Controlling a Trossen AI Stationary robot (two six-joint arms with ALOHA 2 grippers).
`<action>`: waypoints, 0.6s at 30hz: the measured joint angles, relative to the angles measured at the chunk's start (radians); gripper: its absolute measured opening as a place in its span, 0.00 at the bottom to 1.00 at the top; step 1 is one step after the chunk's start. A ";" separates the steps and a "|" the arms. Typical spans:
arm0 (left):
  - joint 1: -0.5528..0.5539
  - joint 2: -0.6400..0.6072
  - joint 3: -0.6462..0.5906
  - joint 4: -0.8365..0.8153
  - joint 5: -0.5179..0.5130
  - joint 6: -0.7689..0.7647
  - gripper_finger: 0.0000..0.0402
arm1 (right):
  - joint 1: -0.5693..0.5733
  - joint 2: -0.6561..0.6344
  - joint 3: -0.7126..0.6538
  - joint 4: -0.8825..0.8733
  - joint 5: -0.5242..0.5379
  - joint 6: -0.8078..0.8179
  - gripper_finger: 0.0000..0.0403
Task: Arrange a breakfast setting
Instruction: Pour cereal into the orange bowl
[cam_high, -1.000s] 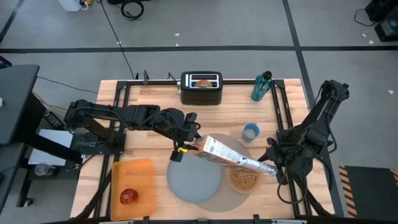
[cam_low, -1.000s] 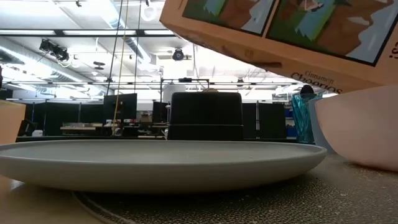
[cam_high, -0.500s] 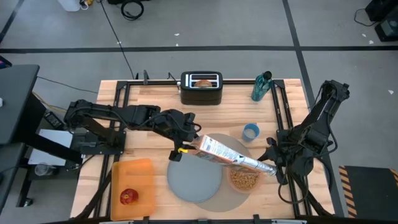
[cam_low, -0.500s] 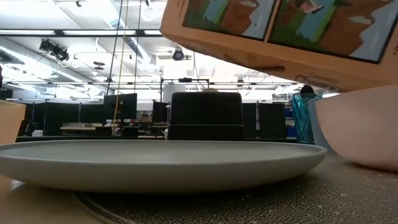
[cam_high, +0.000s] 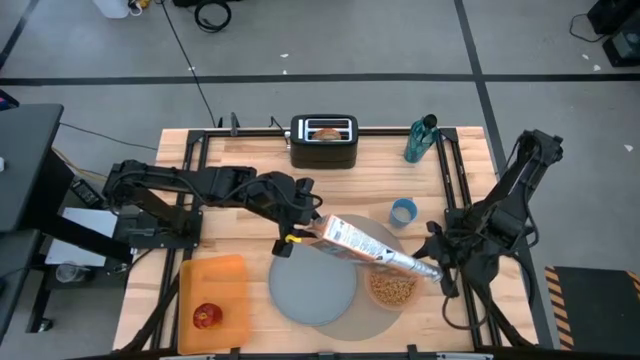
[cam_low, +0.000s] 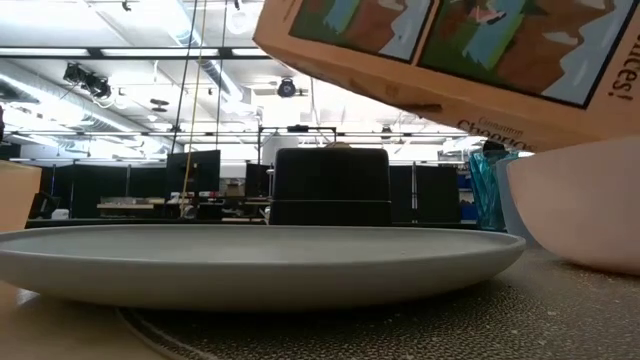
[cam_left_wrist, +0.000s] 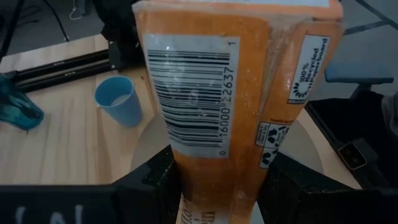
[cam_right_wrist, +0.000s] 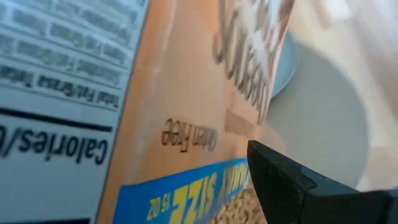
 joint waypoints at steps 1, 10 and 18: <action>0.000 0.000 0.000 -0.002 0.002 -0.001 0.43 | -0.007 0.009 -0.001 -0.001 -0.032 0.002 0.47; -0.004 0.000 0.000 -0.014 0.001 -0.011 0.43 | -0.017 0.007 0.017 -0.030 -0.043 -0.021 0.44; -0.005 0.001 0.000 -0.005 0.003 -0.019 0.43 | -0.026 -0.002 0.025 -0.040 -0.091 -0.019 0.42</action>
